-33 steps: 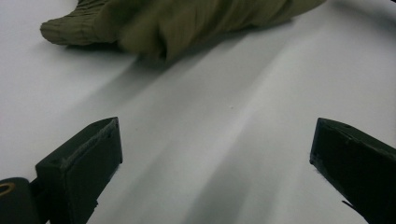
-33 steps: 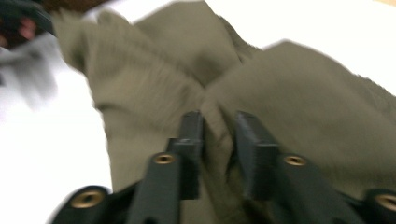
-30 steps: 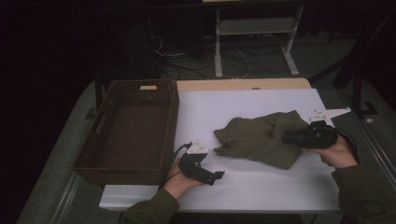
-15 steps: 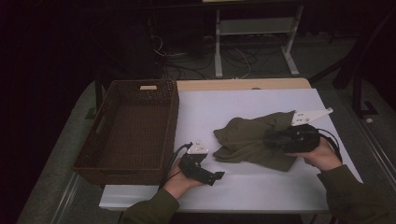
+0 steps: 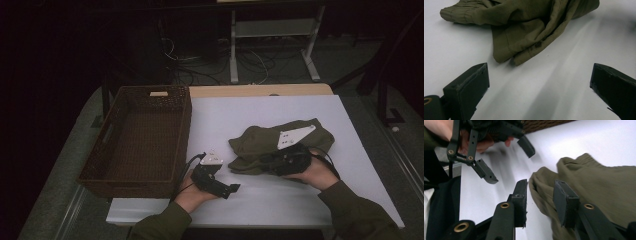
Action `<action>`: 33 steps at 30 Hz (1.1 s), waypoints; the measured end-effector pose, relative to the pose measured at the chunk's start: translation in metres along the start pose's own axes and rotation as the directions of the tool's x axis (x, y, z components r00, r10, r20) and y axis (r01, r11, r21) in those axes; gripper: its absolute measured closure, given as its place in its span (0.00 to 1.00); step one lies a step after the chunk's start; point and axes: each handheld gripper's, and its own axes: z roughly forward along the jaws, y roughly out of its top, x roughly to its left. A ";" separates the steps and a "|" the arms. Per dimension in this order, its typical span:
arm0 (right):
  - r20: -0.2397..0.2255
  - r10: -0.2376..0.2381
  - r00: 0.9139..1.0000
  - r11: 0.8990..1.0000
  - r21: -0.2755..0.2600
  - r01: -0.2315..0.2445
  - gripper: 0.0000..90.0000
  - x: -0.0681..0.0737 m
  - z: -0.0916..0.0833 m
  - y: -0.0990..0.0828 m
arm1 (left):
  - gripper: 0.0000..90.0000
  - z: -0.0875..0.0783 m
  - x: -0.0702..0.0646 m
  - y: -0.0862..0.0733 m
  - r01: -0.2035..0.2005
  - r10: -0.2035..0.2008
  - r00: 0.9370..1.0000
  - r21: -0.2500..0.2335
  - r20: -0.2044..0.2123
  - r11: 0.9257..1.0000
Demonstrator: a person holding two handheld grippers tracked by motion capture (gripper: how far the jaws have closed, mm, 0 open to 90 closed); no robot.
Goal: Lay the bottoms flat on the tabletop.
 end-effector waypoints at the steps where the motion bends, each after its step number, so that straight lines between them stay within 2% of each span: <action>1: -0.006 -0.007 1.000 1.000 0.019 0.007 0.71 0.003 0.007 0.001 | 0.02 0.000 0.000 0.000 -0.003 0.003 1.000 0.001 -0.002 1.000; 2: -0.006 -0.007 1.000 1.000 0.019 0.007 0.71 0.003 0.007 0.001 | 0.02 0.000 0.000 0.000 -0.003 0.003 1.000 0.001 -0.002 1.000; 9: 0.017 -0.046 0.999 0.994 0.105 0.044 0.74 0.004 0.027 -0.006 | 0.02 0.000 0.000 0.000 0.000 0.000 1.000 0.004 -0.001 1.000; 15: 0.019 -0.071 0.997 0.984 0.166 0.067 0.93 0.004 0.036 -0.012 | 0.02 0.000 0.000 0.000 0.002 -0.002 1.000 0.013 -0.006 1.000; 17: 0.013 -0.073 0.997 0.982 0.174 0.070 0.96 0.005 0.037 -0.013 | 0.03 0.000 0.001 0.000 0.001 -0.001 1.000 0.012 -0.008 1.000; 23: -0.007 -0.081 0.997 0.980 0.183 0.081 0.97 0.008 0.033 -0.018 | 0.05 -0.002 0.001 0.000 0.005 -0.005 1.000 -0.002 -0.014 1.000; 26: -0.011 -0.070 0.997 0.979 0.193 0.071 0.97 0.008 0.030 -0.025 | 0.14 -0.005 0.001 0.001 -0.001 0.001 1.000 -0.019 -0.017 1.000; 29: -0.014 -0.067 0.998 0.977 0.200 0.068 0.97 0.007 0.029 -0.027 | 0.17 -0.007 0.000 0.004 -0.009 0.008 1.000 -0.040 -0.025 0.999; 30: -0.015 -0.062 0.998 0.977 0.205 0.064 0.97 0.008 0.029 -0.029 | 0.22 -0.007 0.000 0.004 -0.011 0.009 1.000 -0.049 -0.026 0.999; 33: -0.016 -0.064 0.998 0.976 0.207 0.066 0.97 0.010 0.028 -0.030 | 0.26 -0.008 0.000 0.007 -0.024 0.022 0.999 -0.068 -0.027 0.997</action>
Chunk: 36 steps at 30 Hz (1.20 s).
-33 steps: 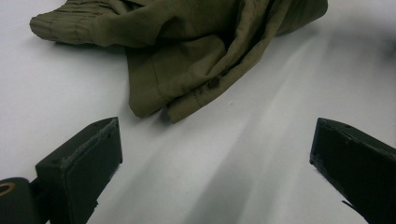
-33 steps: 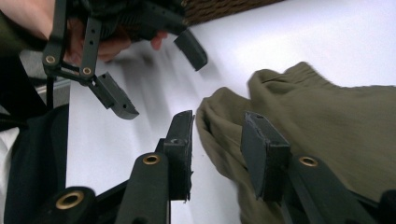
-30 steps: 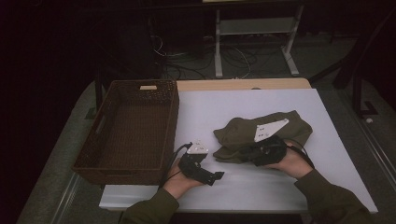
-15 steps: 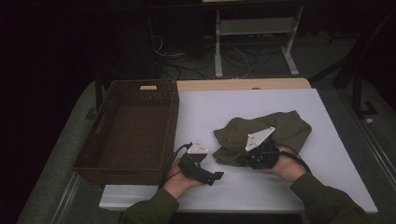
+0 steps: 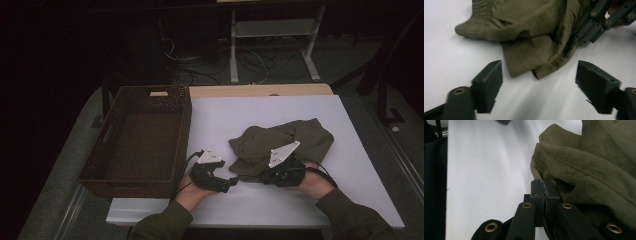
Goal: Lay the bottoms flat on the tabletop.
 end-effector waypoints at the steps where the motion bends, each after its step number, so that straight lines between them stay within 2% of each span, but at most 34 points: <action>1: -0.001 -0.002 1.000 1.000 0.000 0.002 0.97 0.001 -0.001 -0.001 | 0.30 0.000 0.000 0.001 -0.006 0.006 1.000 -0.007 0.004 1.000; 4: 0.001 0.006 1.000 1.000 -0.006 -0.006 0.97 0.002 -0.005 -0.006 | 0.36 0.003 -0.002 0.002 -0.020 0.020 1.000 -0.014 0.022 1.000; 8: -0.004 0.023 1.000 1.000 -0.007 -0.023 0.97 0.002 -0.008 -0.011 | 0.43 0.012 -0.007 0.006 -0.053 0.053 0.997 0.001 0.053 0.999; 12: -0.007 0.015 1.000 1.000 -0.006 -0.015 0.97 0.002 -0.007 -0.010 | 0.46 0.025 -0.013 0.011 -0.097 0.096 0.993 0.013 0.067 0.995; 15: -0.008 0.016 1.000 1.000 -0.005 -0.016 0.97 0.003 -0.006 -0.011 | 0.51 0.032 -0.017 0.014 -0.110 0.108 0.991 0.021 0.074 0.994; 21: -0.011 0.019 1.000 1.000 -0.005 -0.019 0.97 0.002 -0.006 -0.011 | 0.67 0.045 -0.019 0.017 -0.126 0.120 0.987 0.049 0.109 0.991; 24: -0.011 0.018 1.000 1.000 -0.007 -0.018 0.97 0.002 -0.006 -0.010 | 0.82 0.049 -0.019 0.020 -0.143 0.135 0.984 0.061 0.120 0.988; 27: -0.011 0.021 1.000 1.000 -0.006 -0.021 0.97 0.002 -0.007 -0.011 | 0.97 0.050 -0.017 0.023 -0.142 0.136 0.985 0.057 0.104 0.988; 36: 0.005 0.035 0.999 0.999 -0.033 -0.035 0.97 0.000 -0.019 -0.015 | 0.99 0.036 0.000 0.023 -0.104 0.102 0.994 0.034 0.049 0.994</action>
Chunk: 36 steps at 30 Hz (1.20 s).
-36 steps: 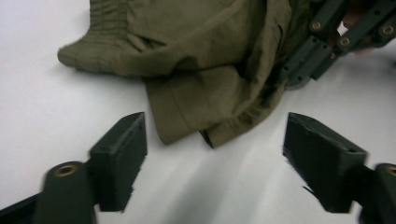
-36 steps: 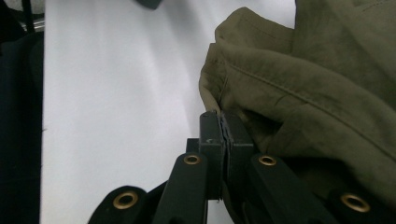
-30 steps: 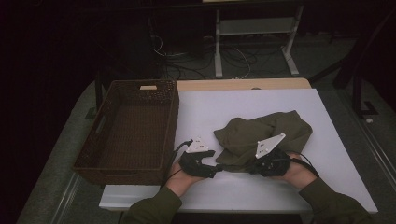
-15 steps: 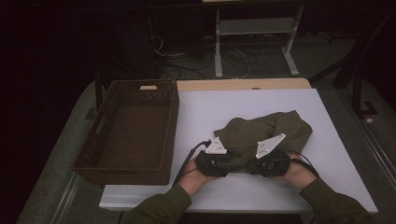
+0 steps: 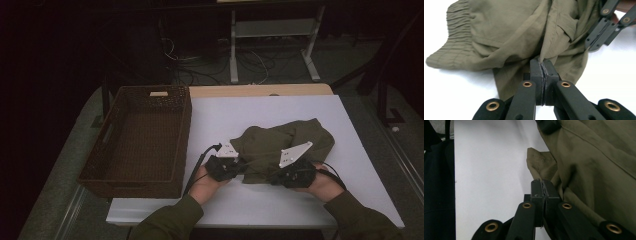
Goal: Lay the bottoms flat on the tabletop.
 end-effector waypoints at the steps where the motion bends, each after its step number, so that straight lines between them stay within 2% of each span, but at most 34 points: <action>1: 0.004 0.002 1.000 1.000 -0.001 -0.002 0.97 0.000 -0.001 -0.001 | 0.99 -0.001 0.001 0.000 -0.001 0.001 1.000 0.001 -0.005 1.000; 7: 0.014 0.009 1.000 1.000 -0.005 -0.009 0.97 -0.001 -0.006 -0.004 | 0.99 -0.005 0.005 -0.002 0.003 -0.003 0.999 0.000 -0.035 1.000; 11: 0.022 0.017 1.000 1.000 -0.005 -0.017 0.97 -0.002 -0.009 -0.007 | 0.99 -0.010 0.009 -0.004 0.024 -0.024 0.998 0.000 -0.061 1.000; 16: 0.039 0.044 0.998 0.999 -0.011 -0.043 0.97 -0.002 -0.020 -0.018 | 0.99 -0.014 0.017 -0.007 0.076 -0.076 0.992 -0.007 -0.097 0.997; 25: 0.074 0.107 0.992 0.994 -0.036 -0.105 0.97 -0.006 -0.043 -0.046 | 0.99 -0.018 0.022 -0.009 0.110 -0.110 0.983 -0.006 -0.149 0.994; 29: 0.095 0.143 0.985 0.989 -0.038 -0.140 0.97 -0.008 -0.053 -0.061 | 0.99 -0.020 0.024 -0.010 0.126 -0.125 0.978 -0.006 -0.169 0.992; 30: 0.106 0.164 0.981 0.986 -0.044 -0.160 0.97 -0.011 -0.059 -0.068 | 0.99 -0.021 0.025 -0.011 0.128 -0.127 0.977 -0.006 -0.169 0.992; 31: 0.106 0.164 0.981 0.986 -0.044 -0.160 0.97 -0.011 -0.059 -0.068 | 0.99 -0.021 0.026 -0.011 0.131 -0.131 0.977 -0.008 -0.170 0.991; 36: 0.144 0.220 0.965 0.975 -0.050 -0.215 0.97 -0.017 -0.072 -0.088 | 0.99 -0.021 0.026 -0.012 0.137 -0.136 0.976 -0.005 -0.173 0.991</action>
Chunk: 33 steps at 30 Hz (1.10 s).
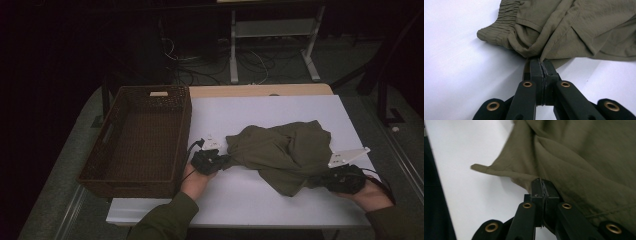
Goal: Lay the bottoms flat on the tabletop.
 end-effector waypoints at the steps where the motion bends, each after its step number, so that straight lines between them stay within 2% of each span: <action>1: 0.009 0.012 1.000 1.000 0.002 -0.012 0.97 -0.003 -0.003 -0.003 | 0.99 0.000 0.000 0.000 0.000 0.000 1.000 -0.002 0.002 1.000; 4: 0.026 0.044 0.999 0.999 -0.001 -0.044 0.97 -0.011 -0.006 -0.009 | 0.94 0.001 -0.001 -0.003 -0.009 0.009 1.000 -0.003 0.017 1.000; 5: 0.028 0.047 0.998 0.999 0.008 -0.048 0.97 -0.012 -0.004 -0.008 | 0.83 0.002 -0.002 -0.004 -0.017 0.017 1.000 0.006 0.017 1.000; 6: 0.028 0.047 0.998 0.999 0.008 -0.048 0.97 -0.012 -0.004 -0.008 | 0.83 0.001 -0.003 -0.005 -0.020 0.020 1.000 0.002 0.014 1.000; 7: 0.028 0.045 0.999 0.999 0.009 -0.046 0.96 -0.012 -0.004 -0.008 | 0.78 0.000 -0.003 -0.005 -0.021 0.021 1.000 -0.004 0.019 1.000; 9: 0.013 0.047 0.999 0.999 0.000 -0.047 0.88 -0.011 -0.004 -0.006 | 0.65 -0.004 -0.004 -0.005 -0.021 0.021 1.000 -0.011 0.018 1.000; 10: -0.005 0.049 0.999 0.999 -0.023 -0.049 0.81 -0.008 -0.007 -0.004 | 0.55 -0.006 -0.005 -0.005 -0.023 0.024 1.000 -0.021 0.018 1.000; 11: -0.018 0.043 0.999 0.998 -0.040 -0.043 0.77 -0.006 -0.009 -0.002 | 0.51 -0.007 -0.006 -0.005 -0.023 0.023 1.000 -0.026 0.016 0.999; 12: -0.018 0.043 0.999 0.998 -0.040 -0.043 0.77 -0.006 -0.009 -0.002 | 0.51 -0.009 -0.006 -0.005 -0.018 0.019 1.000 -0.034 0.015 0.999; 15: -0.023 0.030 0.999 0.994 -0.102 -0.032 0.70 0.001 -0.018 0.006 | 0.42 -0.013 -0.009 -0.005 -0.023 0.023 1.000 -0.042 0.020 0.999; 17: -0.018 0.026 0.999 0.987 -0.157 -0.029 0.67 0.003 -0.025 0.011 | 0.38 -0.016 -0.011 -0.006 -0.019 0.021 0.999 -0.045 0.032 0.999; 18: -0.006 0.033 0.999 0.982 -0.188 -0.033 0.65 0.003 -0.028 0.017 | 0.33 -0.017 -0.012 -0.006 -0.020 0.022 0.999 -0.046 0.041 0.999; 20: 0.003 0.028 1.000 0.981 -0.195 -0.027 0.63 0.003 -0.028 0.020 | 0.31 -0.019 -0.016 -0.008 -0.030 0.033 0.998 -0.038 0.059 0.999; 21: 0.005 0.025 1.000 0.983 -0.182 -0.023 0.63 0.001 -0.023 0.024 | 0.27 -0.020 -0.019 -0.009 -0.037 0.039 0.997 -0.036 0.064 0.999; 26: 0.024 0.013 1.000 0.989 -0.148 -0.009 0.61 -0.004 -0.009 0.030 | 0.24 -0.027 -0.032 -0.014 -0.067 0.069 0.995 -0.033 0.075 0.997; 30: 0.011 0.005 1.000 0.990 -0.143 -0.004 0.60 -0.006 0.004 0.041 | 0.23 -0.030 -0.037 -0.019 -0.075 0.077 0.993 -0.031 0.085 0.997; 32: 0.013 -0.015 1.000 0.994 -0.108 0.016 0.72 -0.003 0.015 0.050 | 0.22 -0.032 -0.039 -0.021 -0.078 0.080 0.993 -0.034 0.084 0.996; 33: 0.013 -0.015 1.000 0.994 -0.108 0.016 0.72 -0.003 0.015 0.050 | 0.22 -0.032 -0.039 -0.021 -0.078 0.080 0.993 -0.034 0.084 0.996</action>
